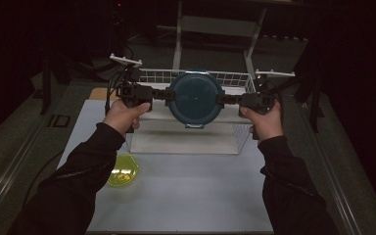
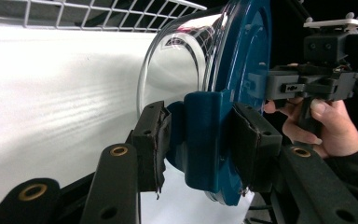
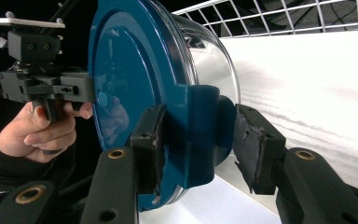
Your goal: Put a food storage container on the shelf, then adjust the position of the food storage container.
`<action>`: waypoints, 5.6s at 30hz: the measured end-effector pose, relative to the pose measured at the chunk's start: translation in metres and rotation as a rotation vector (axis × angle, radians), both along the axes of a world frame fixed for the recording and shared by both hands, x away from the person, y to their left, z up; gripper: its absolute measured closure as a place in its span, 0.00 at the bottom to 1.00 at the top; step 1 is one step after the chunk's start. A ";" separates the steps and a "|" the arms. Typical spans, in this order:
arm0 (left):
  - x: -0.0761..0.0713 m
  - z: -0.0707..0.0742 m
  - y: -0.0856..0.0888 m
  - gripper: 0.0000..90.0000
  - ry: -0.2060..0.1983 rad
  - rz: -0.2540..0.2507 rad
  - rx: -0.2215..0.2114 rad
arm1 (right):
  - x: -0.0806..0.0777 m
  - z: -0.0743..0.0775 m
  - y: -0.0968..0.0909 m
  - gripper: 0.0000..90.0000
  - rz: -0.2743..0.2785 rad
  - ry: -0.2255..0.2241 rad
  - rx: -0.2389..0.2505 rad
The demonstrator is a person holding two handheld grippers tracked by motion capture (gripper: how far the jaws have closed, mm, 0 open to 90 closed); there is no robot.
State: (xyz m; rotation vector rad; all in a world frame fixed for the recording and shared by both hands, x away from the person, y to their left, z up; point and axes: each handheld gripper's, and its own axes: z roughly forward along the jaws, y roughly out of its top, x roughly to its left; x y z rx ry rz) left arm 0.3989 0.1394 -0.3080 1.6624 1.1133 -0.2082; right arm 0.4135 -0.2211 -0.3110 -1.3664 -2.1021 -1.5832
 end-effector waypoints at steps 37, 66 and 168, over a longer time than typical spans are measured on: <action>0.042 -0.032 0.001 0.54 0.194 0.003 -0.136 | 0.033 -0.006 -0.005 0.58 -0.085 0.169 -0.009; -0.016 -0.003 0.010 0.27 -0.206 0.032 0.016 | -0.044 0.013 0.013 0.67 0.020 -0.116 -0.127; -0.153 -0.116 0.089 0.16 -0.479 -0.054 0.287 | -0.135 -0.077 -0.007 0.16 0.067 -0.409 -0.136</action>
